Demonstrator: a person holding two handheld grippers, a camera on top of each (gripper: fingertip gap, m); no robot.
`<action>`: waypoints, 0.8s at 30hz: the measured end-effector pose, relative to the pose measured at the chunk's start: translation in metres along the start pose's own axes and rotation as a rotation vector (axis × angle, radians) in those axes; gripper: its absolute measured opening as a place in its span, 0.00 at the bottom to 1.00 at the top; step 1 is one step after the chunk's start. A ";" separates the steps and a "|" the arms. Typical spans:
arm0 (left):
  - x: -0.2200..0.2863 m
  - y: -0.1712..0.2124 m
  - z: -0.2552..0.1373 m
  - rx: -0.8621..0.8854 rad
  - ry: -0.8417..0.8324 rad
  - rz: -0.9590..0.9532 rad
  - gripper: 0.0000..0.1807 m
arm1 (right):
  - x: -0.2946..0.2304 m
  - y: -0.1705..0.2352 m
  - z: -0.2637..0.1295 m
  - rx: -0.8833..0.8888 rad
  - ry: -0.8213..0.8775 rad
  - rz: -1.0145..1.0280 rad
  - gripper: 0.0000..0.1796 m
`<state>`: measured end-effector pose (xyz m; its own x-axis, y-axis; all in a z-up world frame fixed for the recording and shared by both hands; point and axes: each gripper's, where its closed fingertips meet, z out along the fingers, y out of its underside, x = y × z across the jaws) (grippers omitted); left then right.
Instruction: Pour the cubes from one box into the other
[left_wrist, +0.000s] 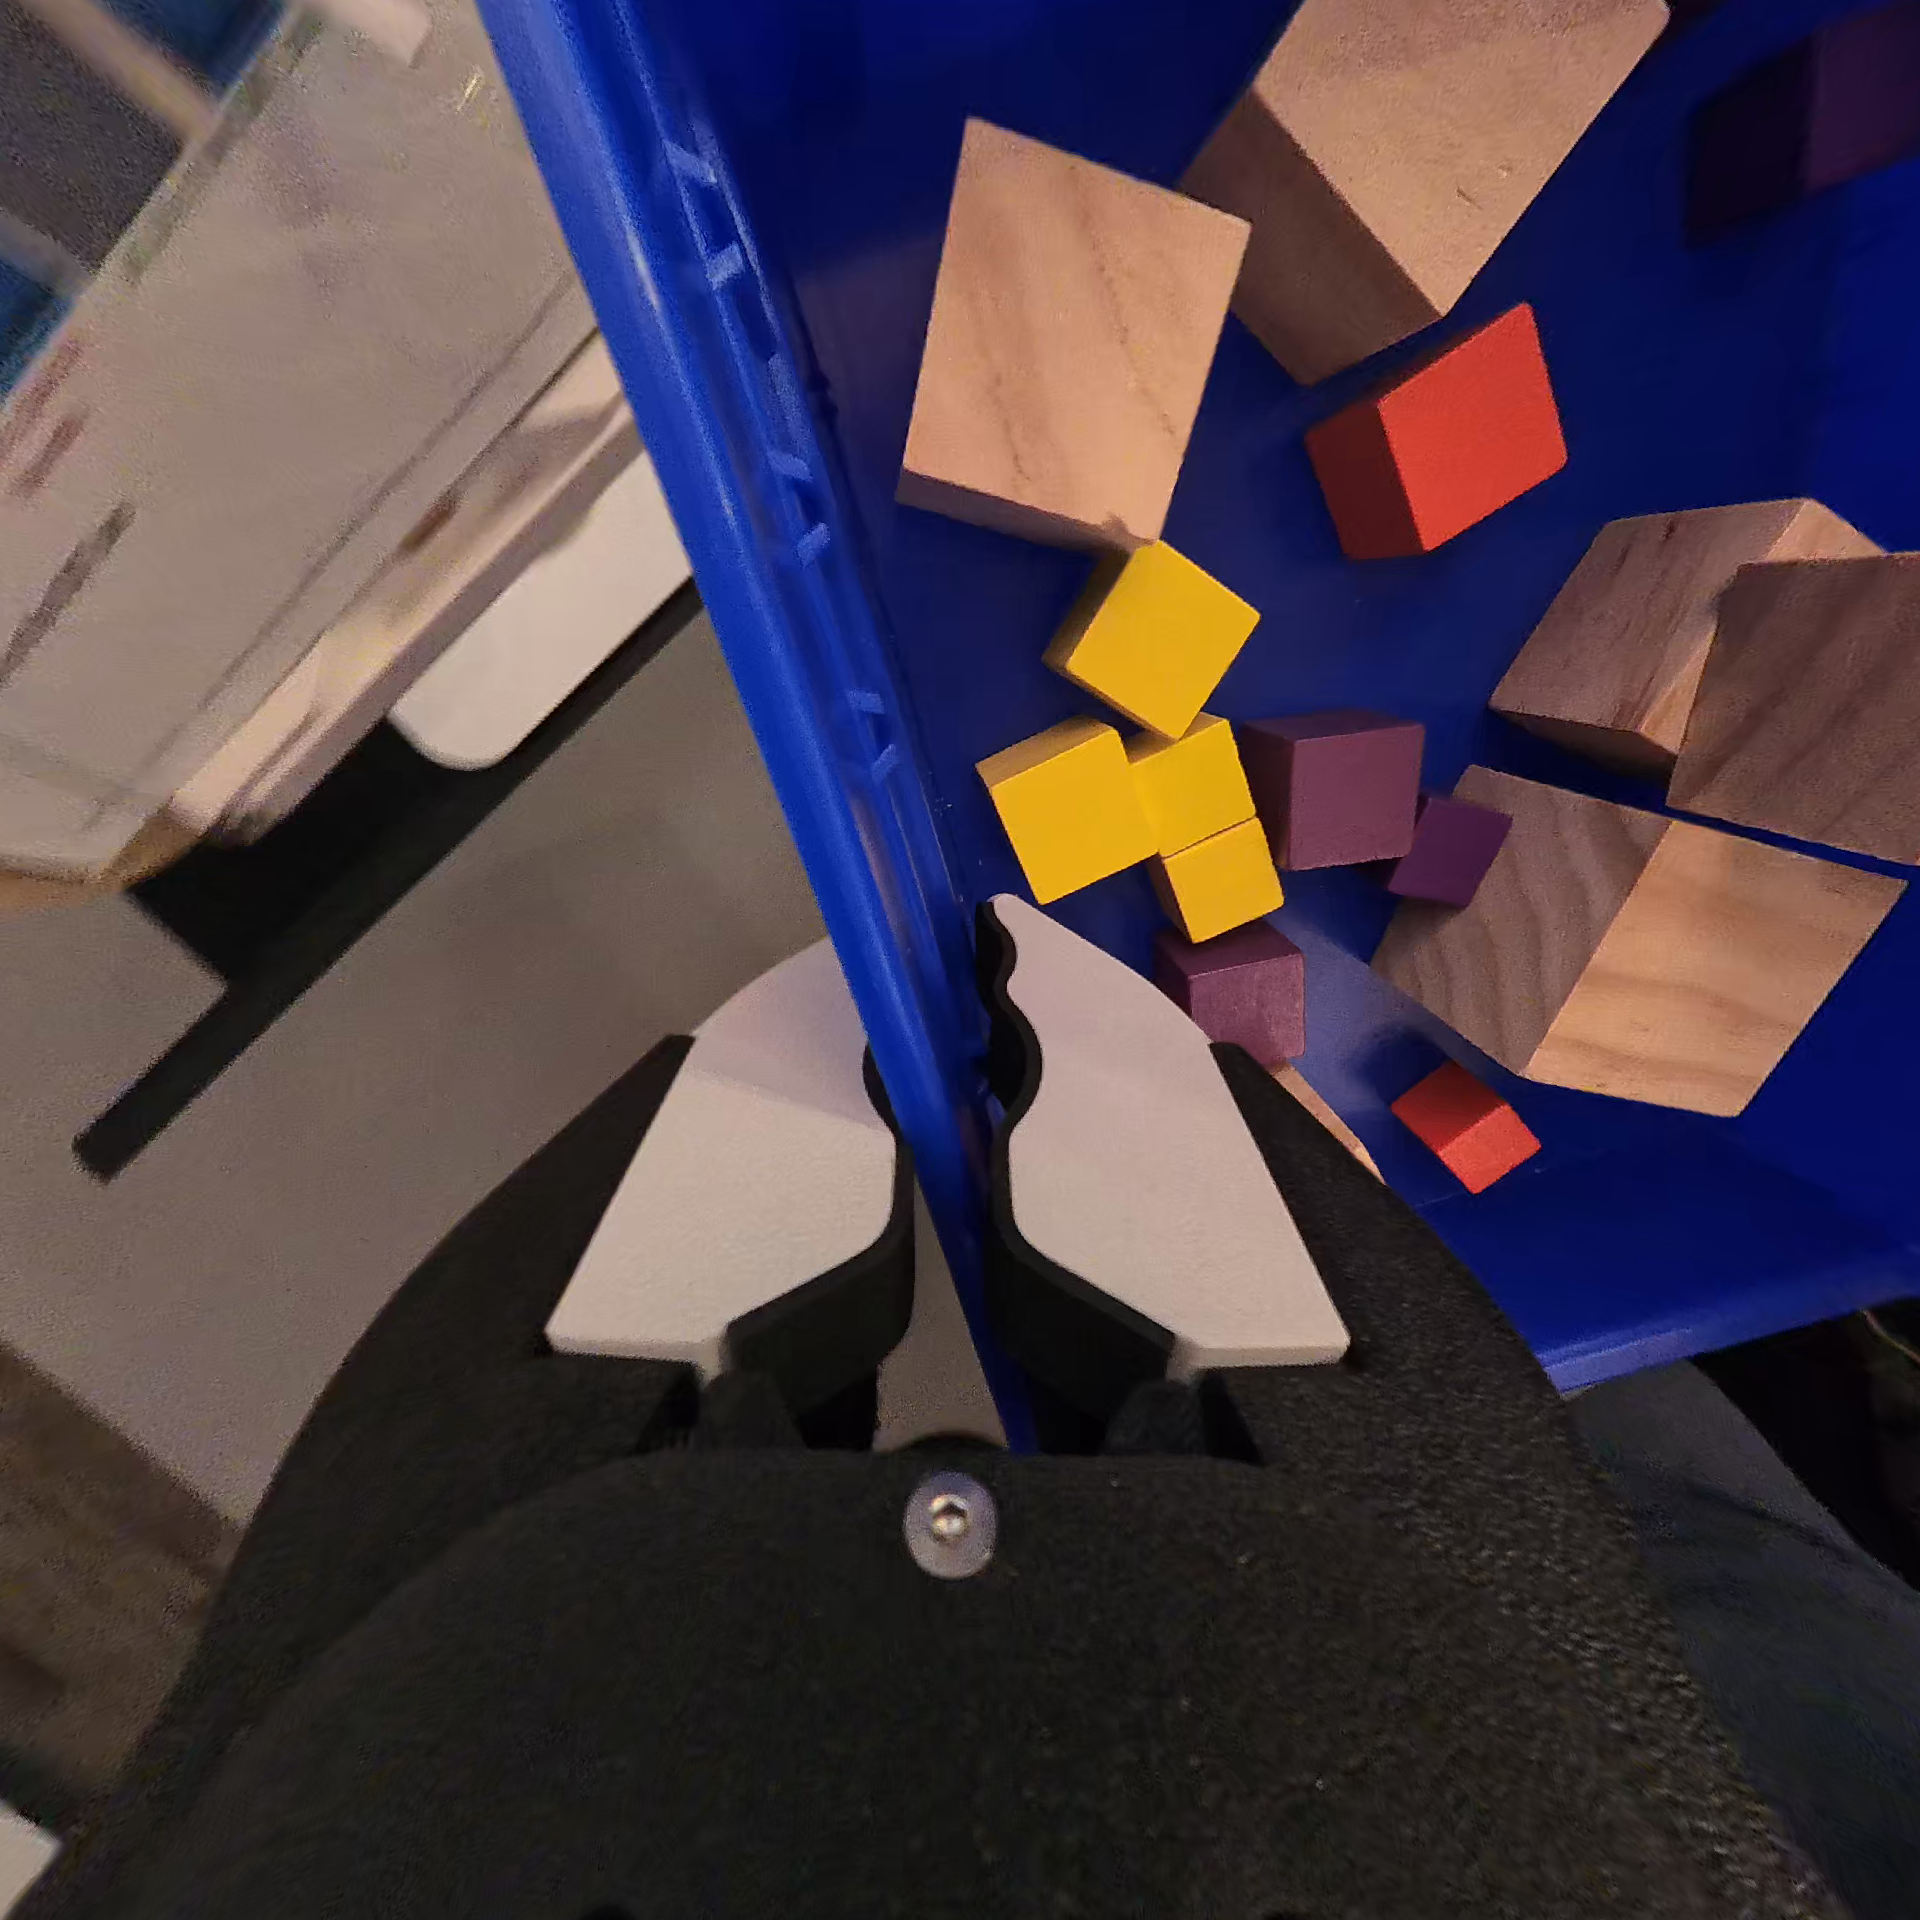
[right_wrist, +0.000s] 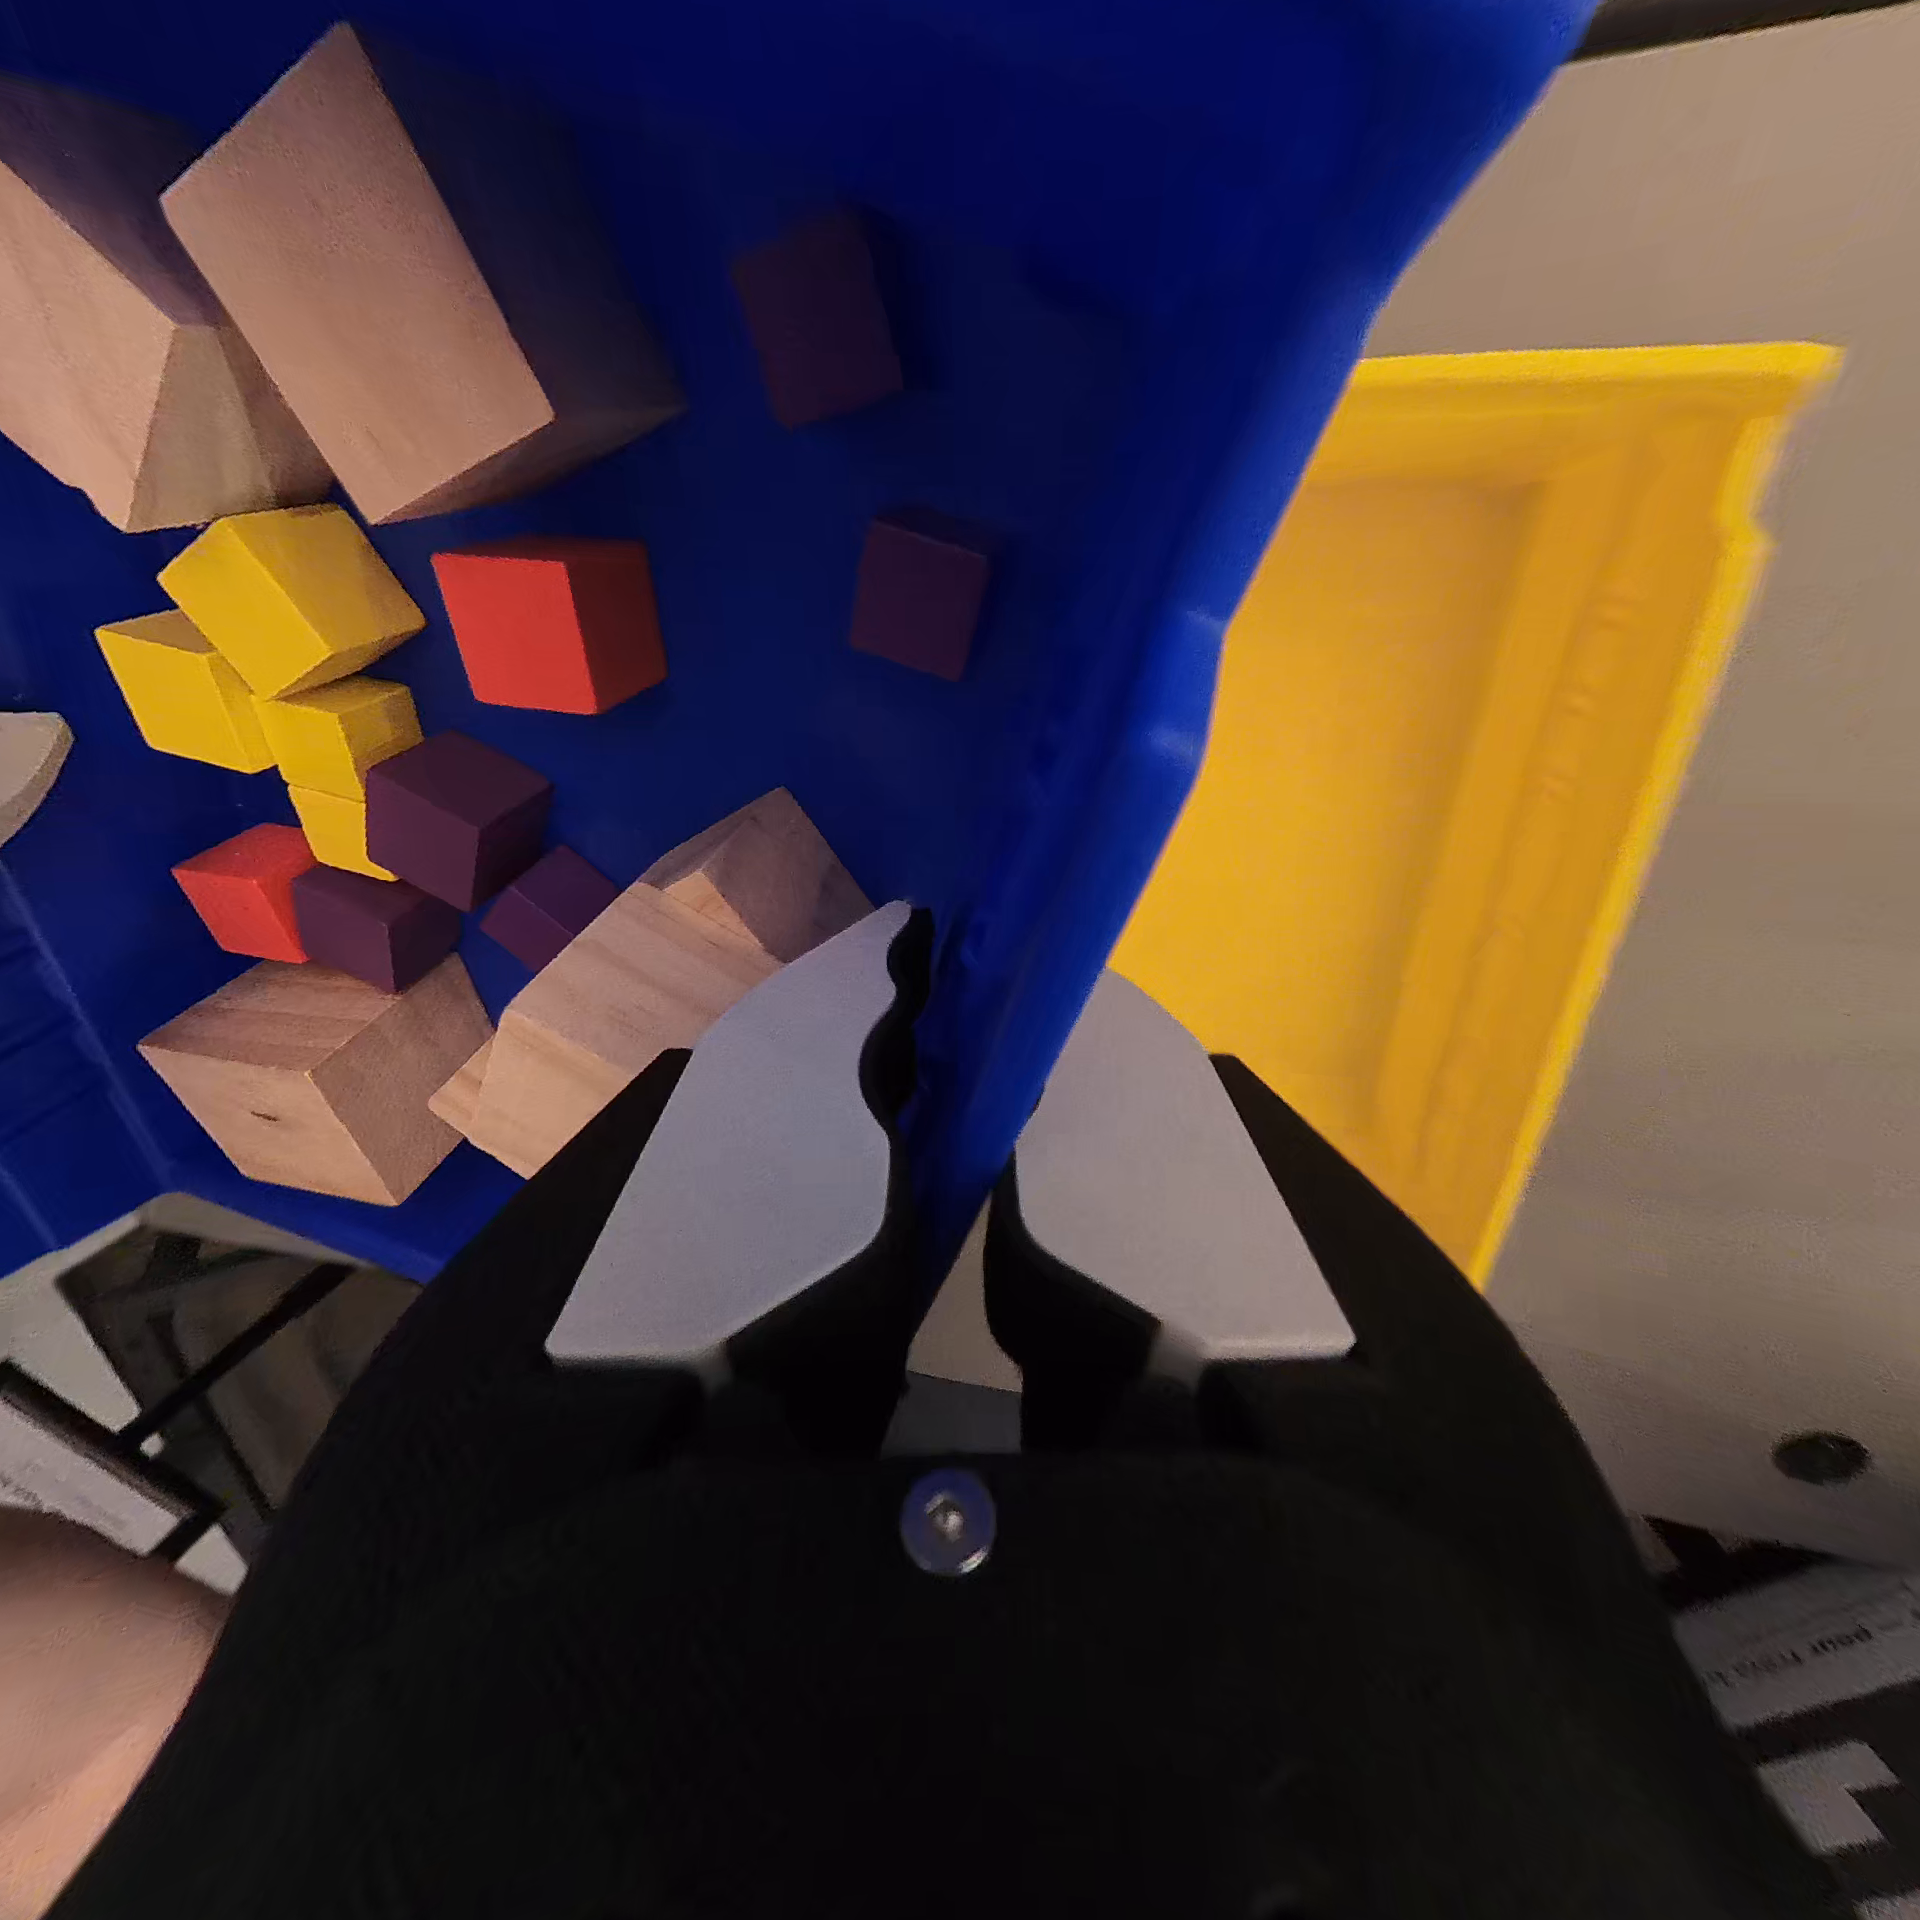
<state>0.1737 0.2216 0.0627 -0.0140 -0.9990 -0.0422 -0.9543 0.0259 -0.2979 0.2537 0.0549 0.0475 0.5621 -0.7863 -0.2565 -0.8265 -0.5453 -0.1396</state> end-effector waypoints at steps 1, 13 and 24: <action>0.012 -0.012 0.003 0.020 0.016 0.010 0.05 | 0.016 0.000 -0.008 0.021 0.016 0.017 0.05; 0.090 -0.107 0.031 0.259 0.043 0.113 0.05 | 0.128 -0.020 -0.052 0.304 0.181 0.044 0.05; 0.101 -0.158 0.025 0.463 -0.046 0.219 0.04 | 0.160 -0.041 -0.065 0.541 0.168 0.046 0.05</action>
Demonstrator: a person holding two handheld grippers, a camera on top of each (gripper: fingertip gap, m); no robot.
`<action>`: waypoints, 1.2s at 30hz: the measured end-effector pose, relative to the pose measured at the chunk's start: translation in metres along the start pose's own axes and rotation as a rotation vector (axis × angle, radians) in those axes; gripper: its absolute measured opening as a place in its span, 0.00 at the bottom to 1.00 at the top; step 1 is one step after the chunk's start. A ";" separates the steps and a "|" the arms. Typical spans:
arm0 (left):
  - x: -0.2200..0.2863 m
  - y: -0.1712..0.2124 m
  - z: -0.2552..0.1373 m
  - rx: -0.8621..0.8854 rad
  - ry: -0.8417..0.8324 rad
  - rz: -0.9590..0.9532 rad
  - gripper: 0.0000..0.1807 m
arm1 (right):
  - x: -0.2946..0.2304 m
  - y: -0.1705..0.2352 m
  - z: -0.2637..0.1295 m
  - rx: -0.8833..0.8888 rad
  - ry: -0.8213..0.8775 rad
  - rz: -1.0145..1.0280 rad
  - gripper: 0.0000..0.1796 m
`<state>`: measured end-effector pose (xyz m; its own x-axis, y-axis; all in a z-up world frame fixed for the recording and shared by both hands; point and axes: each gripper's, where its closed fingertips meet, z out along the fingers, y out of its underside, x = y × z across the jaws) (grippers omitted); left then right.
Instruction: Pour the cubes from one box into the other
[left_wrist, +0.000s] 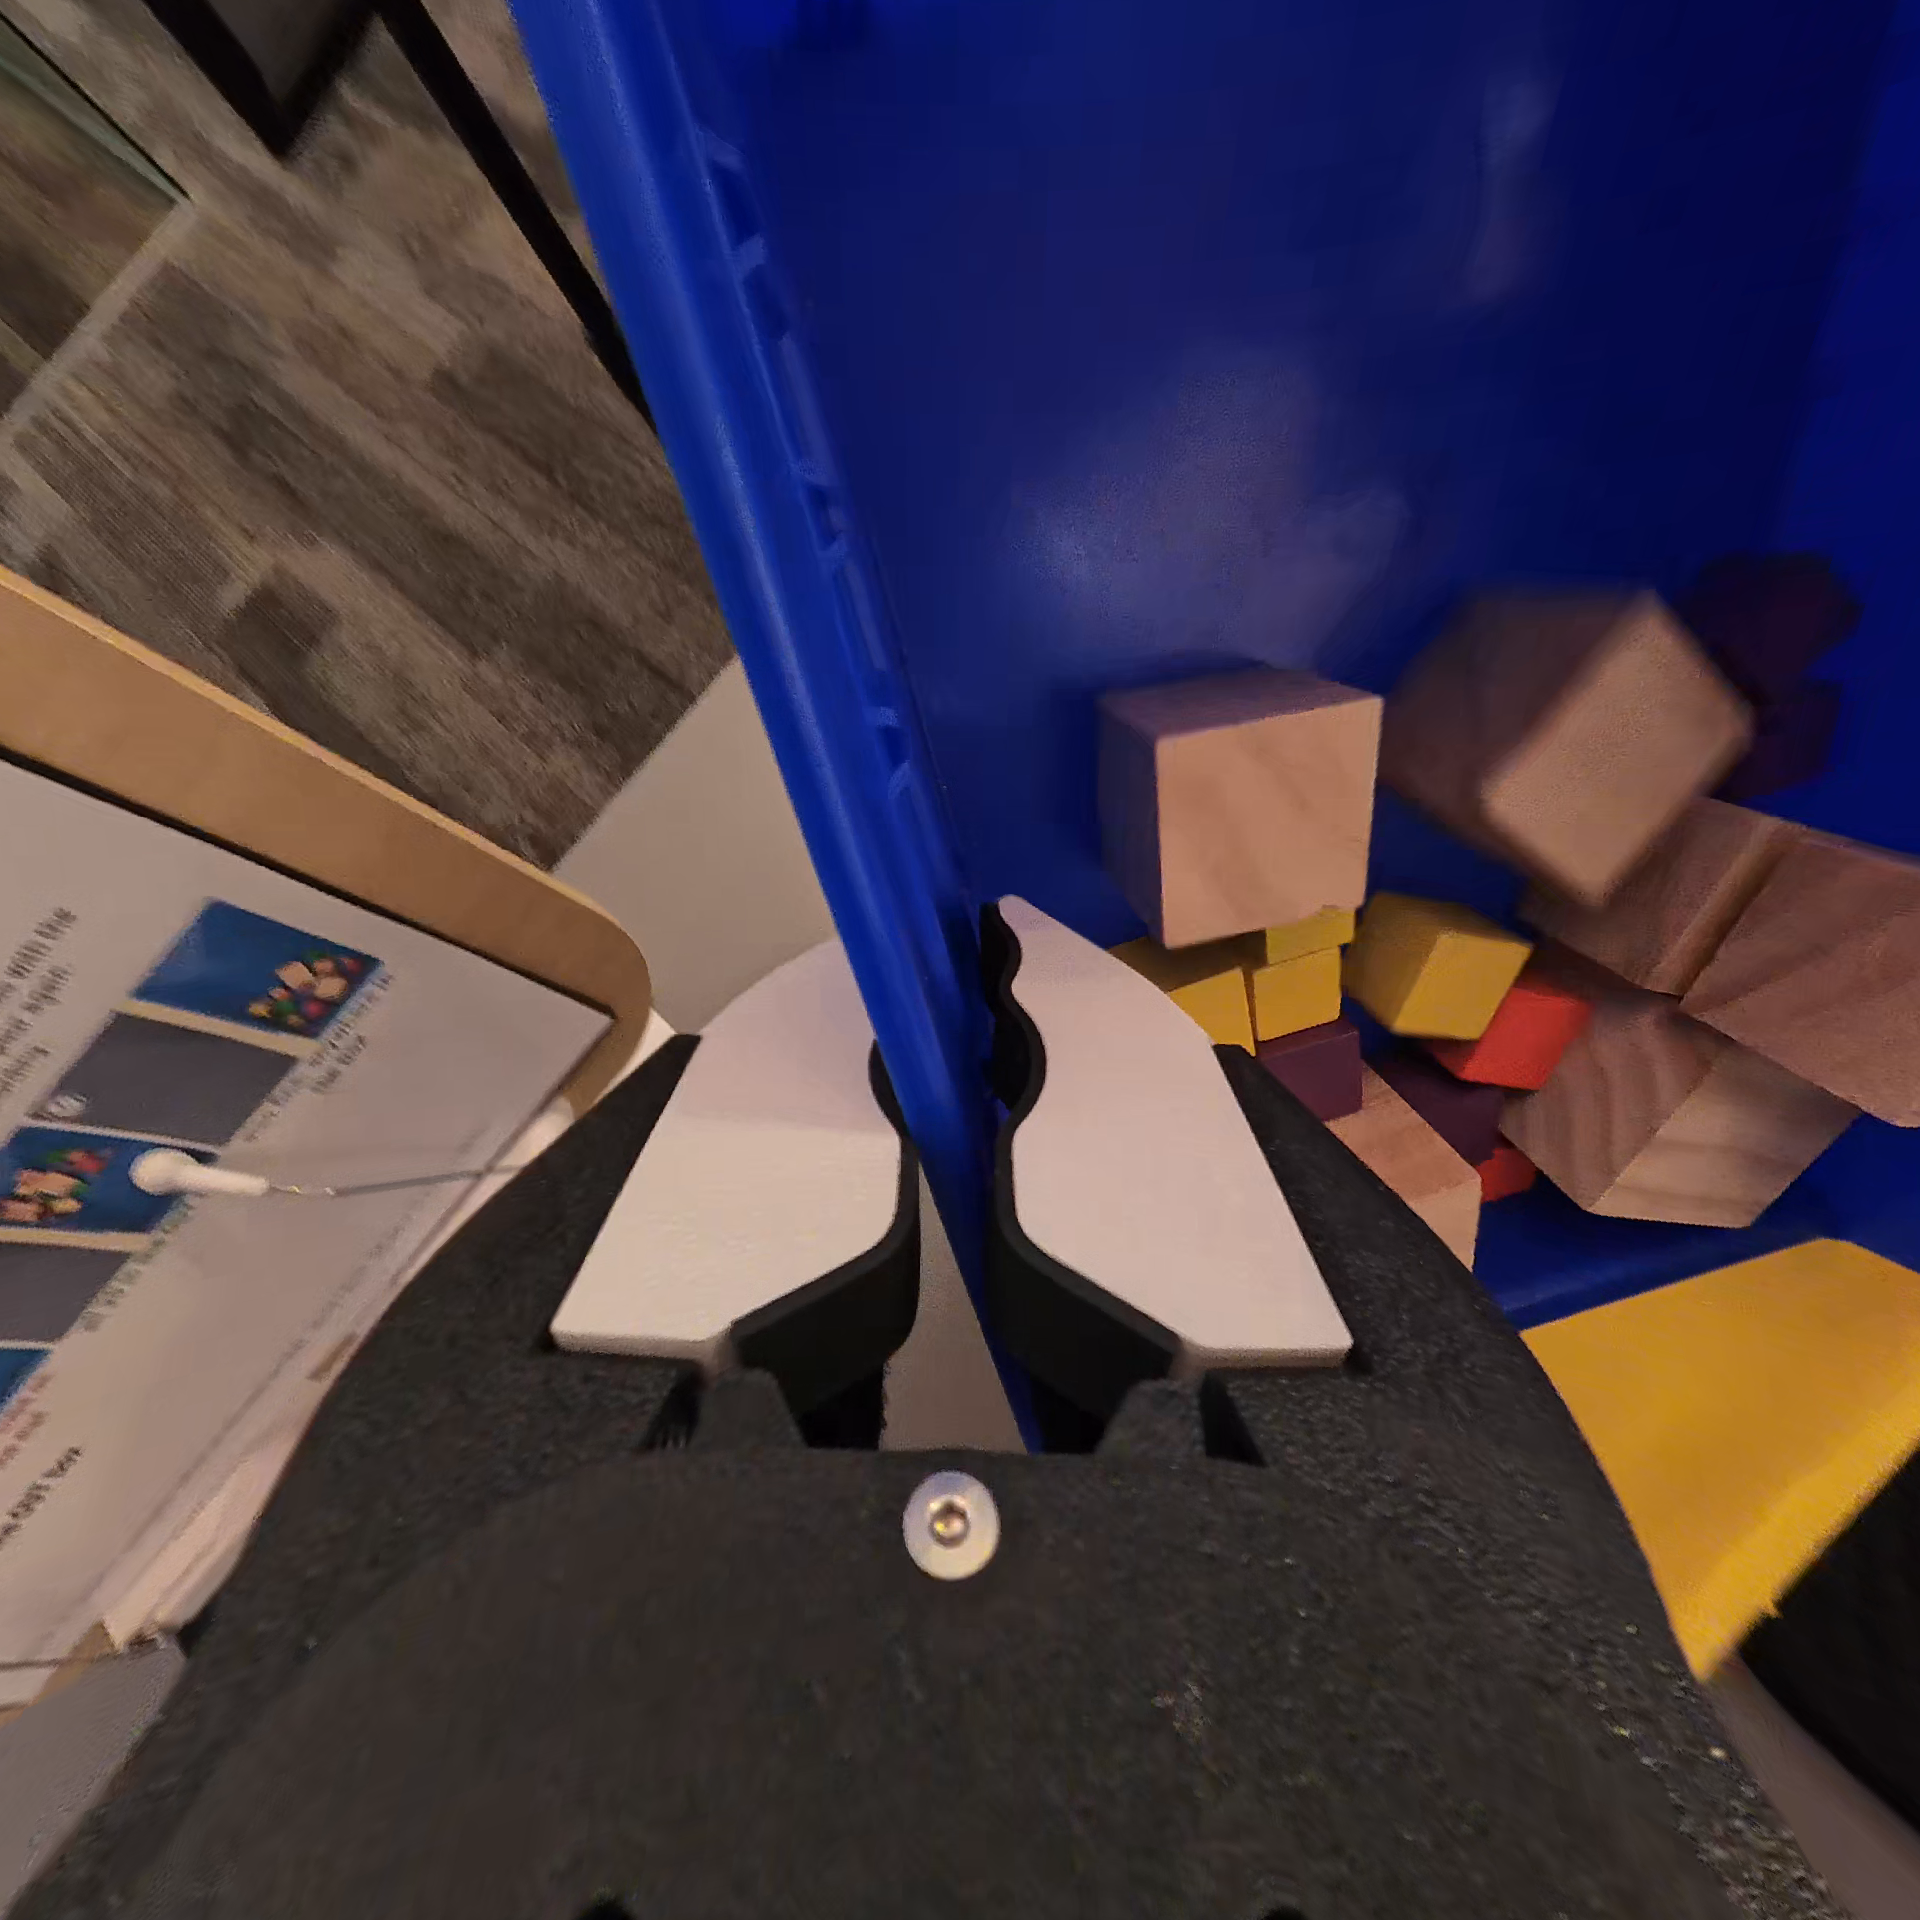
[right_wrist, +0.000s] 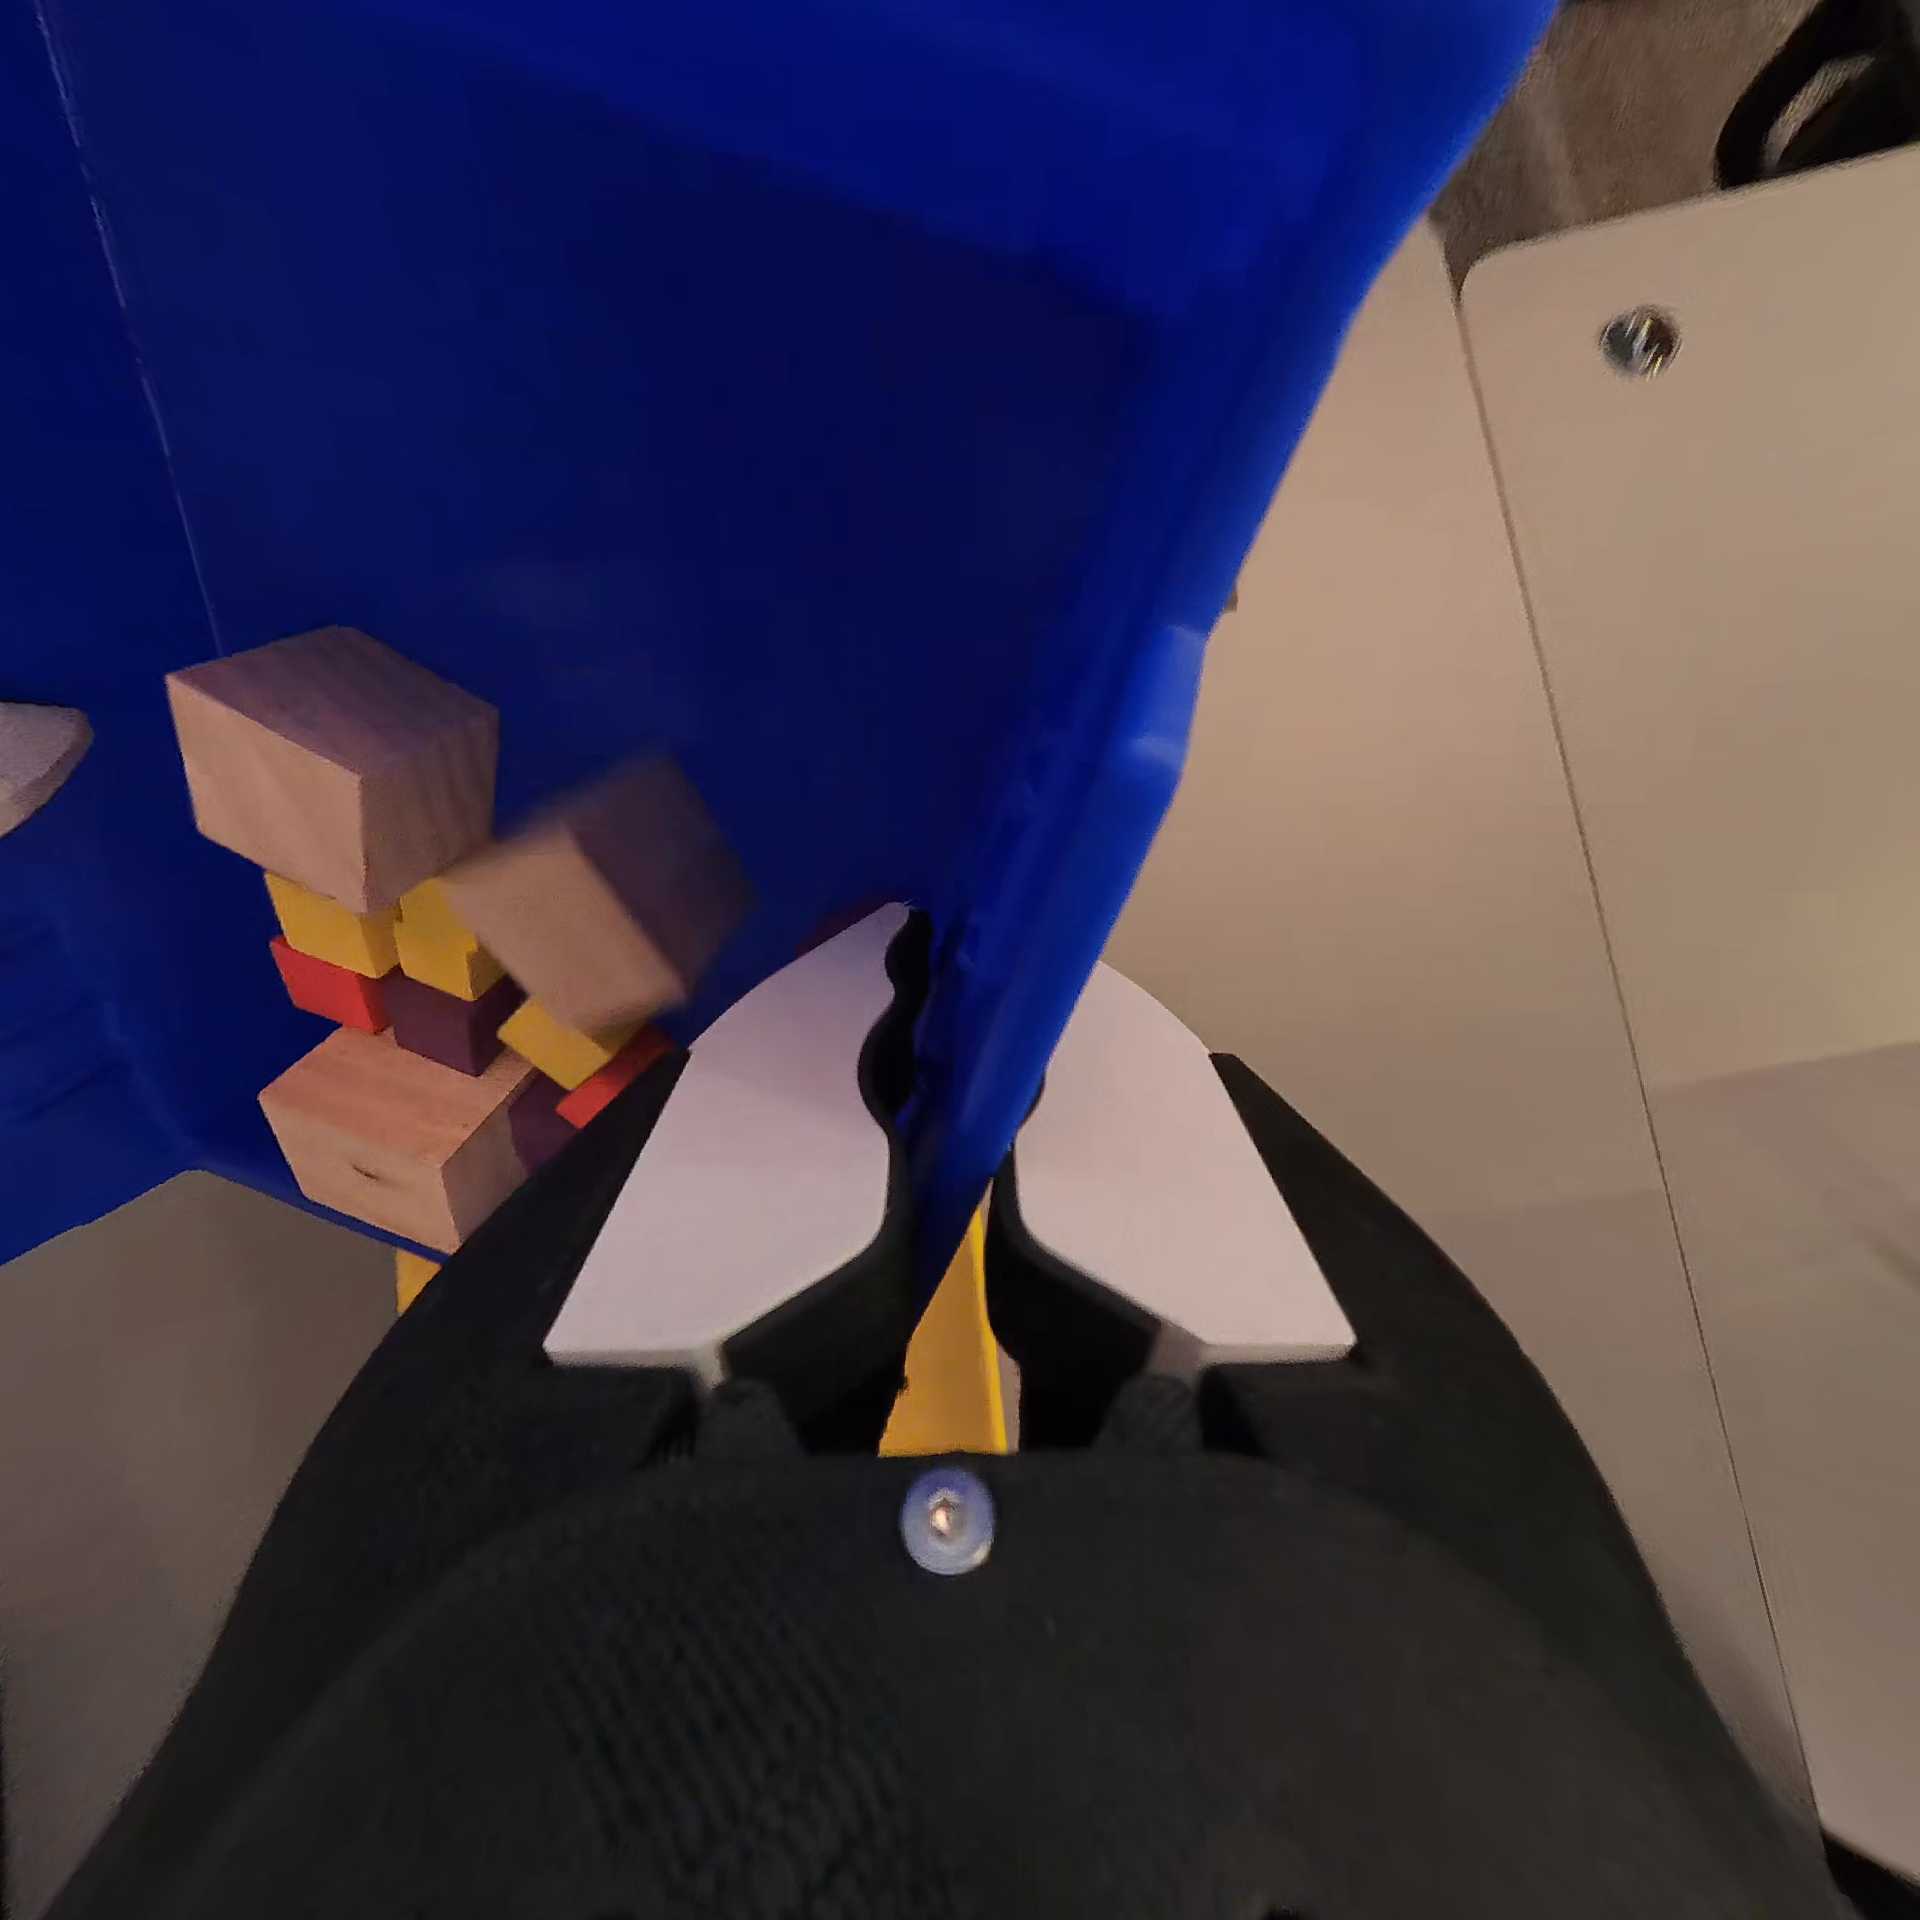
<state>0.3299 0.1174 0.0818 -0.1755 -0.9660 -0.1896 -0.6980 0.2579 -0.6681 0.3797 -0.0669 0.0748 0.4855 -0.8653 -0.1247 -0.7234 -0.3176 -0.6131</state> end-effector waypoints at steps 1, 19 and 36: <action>-0.002 -0.006 -0.001 0.038 -0.017 0.014 0.04 | 0.001 -0.005 -0.001 0.042 -0.002 -0.009 0.05; 0.000 -0.042 -0.022 0.431 -0.136 0.148 0.05 | 0.008 -0.025 -0.035 0.509 0.054 -0.051 0.05; -0.009 -0.022 -0.030 0.563 -0.169 0.080 0.04 | -0.012 -0.024 -0.041 0.601 0.117 -0.140 0.04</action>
